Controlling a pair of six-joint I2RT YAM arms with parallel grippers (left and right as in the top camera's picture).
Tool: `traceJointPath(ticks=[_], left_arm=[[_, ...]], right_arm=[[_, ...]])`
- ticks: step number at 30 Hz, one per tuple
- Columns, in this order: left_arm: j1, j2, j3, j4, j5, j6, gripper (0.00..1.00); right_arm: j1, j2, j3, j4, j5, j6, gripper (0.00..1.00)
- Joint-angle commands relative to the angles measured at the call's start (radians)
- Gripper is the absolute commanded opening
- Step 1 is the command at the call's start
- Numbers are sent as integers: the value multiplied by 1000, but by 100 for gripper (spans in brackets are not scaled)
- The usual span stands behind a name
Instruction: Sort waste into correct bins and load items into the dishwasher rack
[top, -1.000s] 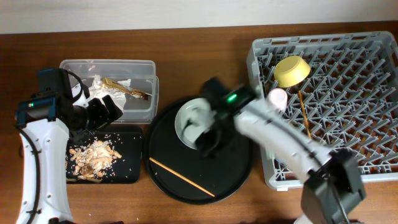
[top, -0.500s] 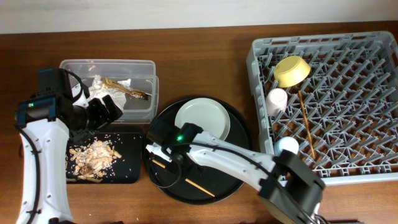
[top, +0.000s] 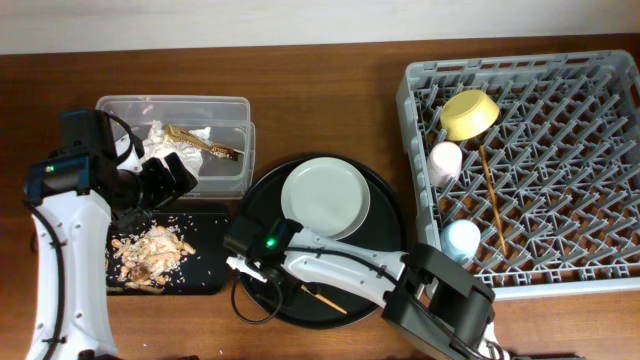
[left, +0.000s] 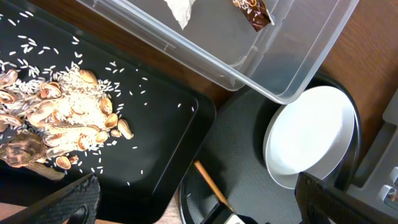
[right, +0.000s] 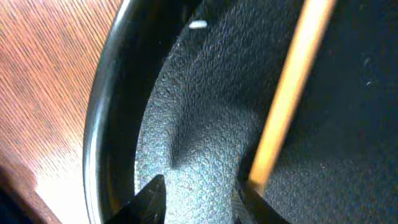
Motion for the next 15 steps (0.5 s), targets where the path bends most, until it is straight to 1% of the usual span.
traceJointPath(ticks=[1,4,7,12,15], left_arm=[[3,-6,12,-1,8,1,99],[3,-6,12,-1,8,1,99],[3,-6,12,-1,8,1,99],[3,-6,12,-1,8,1,99],[3,-6,12,-1,8,1,99]], right_arm=[[5,14,-8,16,35,8,36],[5,14,-6,20,55,7,36],[5,14,21,-22,222,8,37],[5,12,46,-89,208,8,37],[5,12,127,-169,224,6,35]])
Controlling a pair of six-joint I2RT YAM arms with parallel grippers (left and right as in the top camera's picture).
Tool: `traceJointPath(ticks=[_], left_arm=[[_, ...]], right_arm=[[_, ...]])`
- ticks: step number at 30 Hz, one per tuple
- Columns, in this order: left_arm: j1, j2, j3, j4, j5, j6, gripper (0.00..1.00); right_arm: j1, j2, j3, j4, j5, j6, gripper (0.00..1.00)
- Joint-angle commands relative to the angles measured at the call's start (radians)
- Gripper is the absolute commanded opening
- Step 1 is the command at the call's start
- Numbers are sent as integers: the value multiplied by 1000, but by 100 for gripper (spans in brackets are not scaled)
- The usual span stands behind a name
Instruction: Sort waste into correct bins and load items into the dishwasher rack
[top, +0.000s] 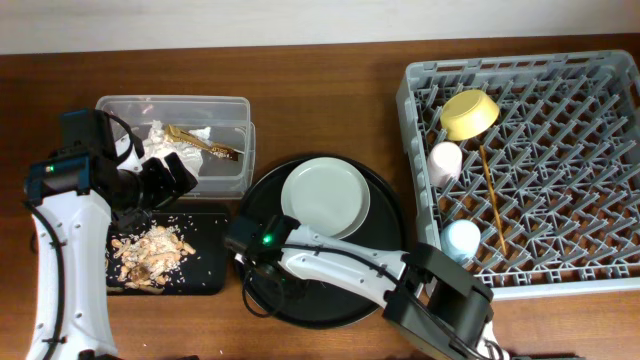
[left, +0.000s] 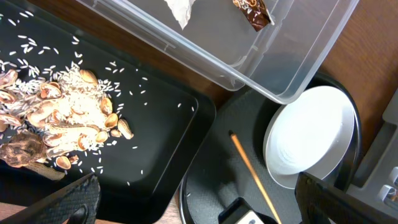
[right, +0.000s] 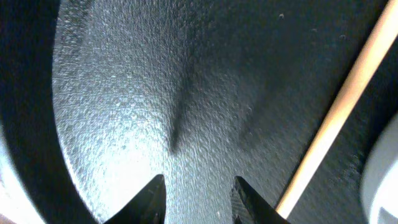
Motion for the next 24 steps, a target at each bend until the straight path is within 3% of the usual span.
traceJointPath(ticks=[1,8,19,22,24], left_arm=[[3,-6,12,-1,8,1,99],[3,-6,12,-1,8,1,99],[3,-6,12,-1,8,1,99],[3,-6,12,-1,8,1,99],[3,-6,12,0,8,1,99]], right_arm=[[3,5,83,-35,73,6,32],[-129,5,29,-83,69,62,30],[-177,5,-128,94,-53,61,30],[-177,5,-128,90,-53,61,4],[-177,5,-116,48,-53,61,4]])
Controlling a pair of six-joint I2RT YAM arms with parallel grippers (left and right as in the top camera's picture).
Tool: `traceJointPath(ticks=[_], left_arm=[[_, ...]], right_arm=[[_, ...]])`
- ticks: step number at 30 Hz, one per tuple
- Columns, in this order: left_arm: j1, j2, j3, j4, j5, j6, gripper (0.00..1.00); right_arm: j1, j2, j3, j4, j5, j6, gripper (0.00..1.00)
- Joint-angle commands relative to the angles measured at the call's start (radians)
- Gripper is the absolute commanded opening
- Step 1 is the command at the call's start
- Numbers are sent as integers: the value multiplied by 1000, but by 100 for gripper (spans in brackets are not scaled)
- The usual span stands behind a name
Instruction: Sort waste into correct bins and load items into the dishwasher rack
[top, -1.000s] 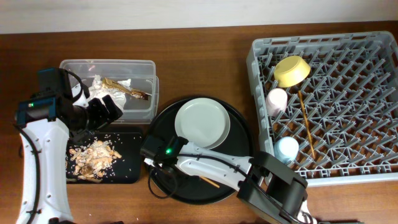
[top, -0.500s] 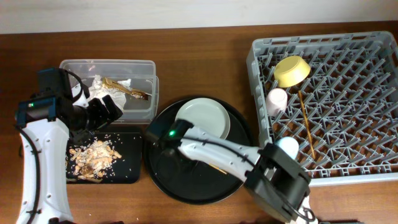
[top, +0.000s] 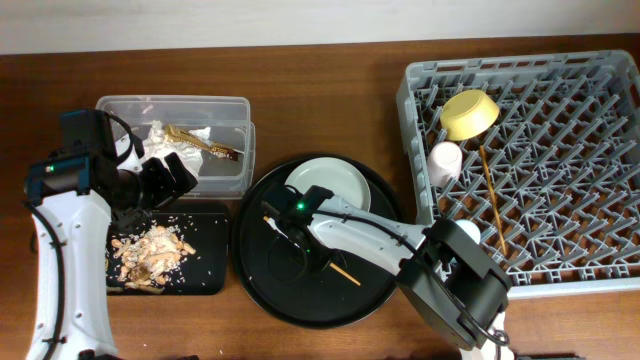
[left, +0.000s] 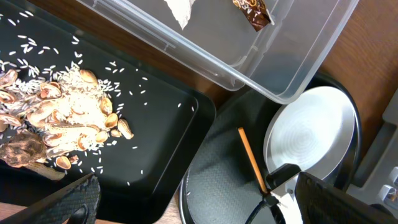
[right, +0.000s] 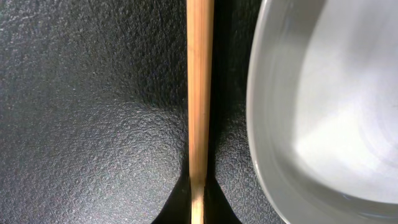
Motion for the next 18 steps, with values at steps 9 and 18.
traceJointPath(ticks=[9,18], left_arm=[[3,-6,12,-1,8,1,99],[3,-6,12,-1,8,1,99]], right_arm=[[-92,-280,135,-206,-33,2,4],[-789,-357,134,-465,53,-72,4]])
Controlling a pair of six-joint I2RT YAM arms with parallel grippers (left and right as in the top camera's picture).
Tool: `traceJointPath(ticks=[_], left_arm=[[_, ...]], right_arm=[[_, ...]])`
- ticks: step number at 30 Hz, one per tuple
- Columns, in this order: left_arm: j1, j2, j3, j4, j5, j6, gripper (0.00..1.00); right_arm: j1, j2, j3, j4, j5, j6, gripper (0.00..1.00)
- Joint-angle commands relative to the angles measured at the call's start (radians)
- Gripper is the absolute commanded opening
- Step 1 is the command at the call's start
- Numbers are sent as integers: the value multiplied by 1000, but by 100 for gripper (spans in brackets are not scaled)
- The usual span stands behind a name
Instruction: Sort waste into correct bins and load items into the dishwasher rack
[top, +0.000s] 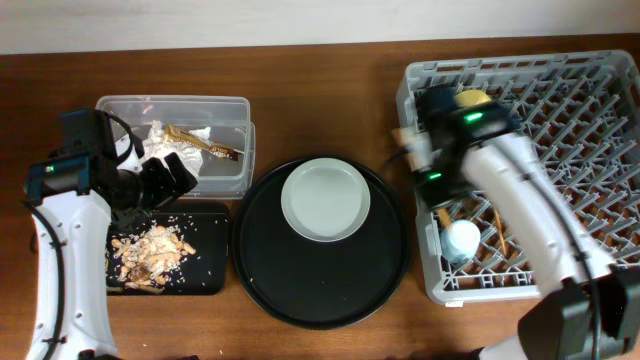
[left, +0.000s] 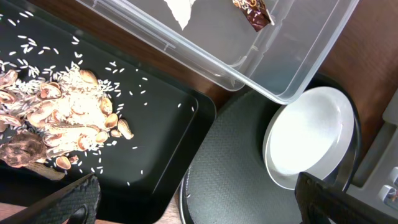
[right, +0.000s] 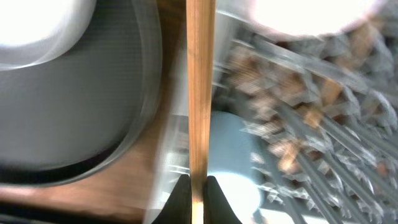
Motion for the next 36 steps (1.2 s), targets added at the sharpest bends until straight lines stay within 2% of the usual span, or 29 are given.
traceJointPath(ticks=[1,4,10,20,25,30,31,33,36], left_arm=[[3,-6,12,-1,8,1,99],[3,-6,12,-1,8,1,99],[3,-6,12,-1,8,1,99],[3,-6,12,-1,8,1,99],[3,-6,12,-1,8,1,99],[3,-6,12,-1,8,1,99],[3,-6,12,-1,8,1,99],[3,-6,12,-1,8,1,99],[3,-6,12,-1,8,1,99]], right_arm=[[-182,10,3,-11,2,-47,4],[-288,10,3,7,2,-102,4],[-421,10,-23,104,39,-103,4],[-420,50,-191,224,-18,-95,4],[-419,79,-200,220,-71,-95,4],[-419,79,-200,334,-72,-96,4],[-419,79,-200,346,-79,-96,6],[-420,79,-200,359,-93,-96,24],[-420,79,-200,337,-93,-96,25]])
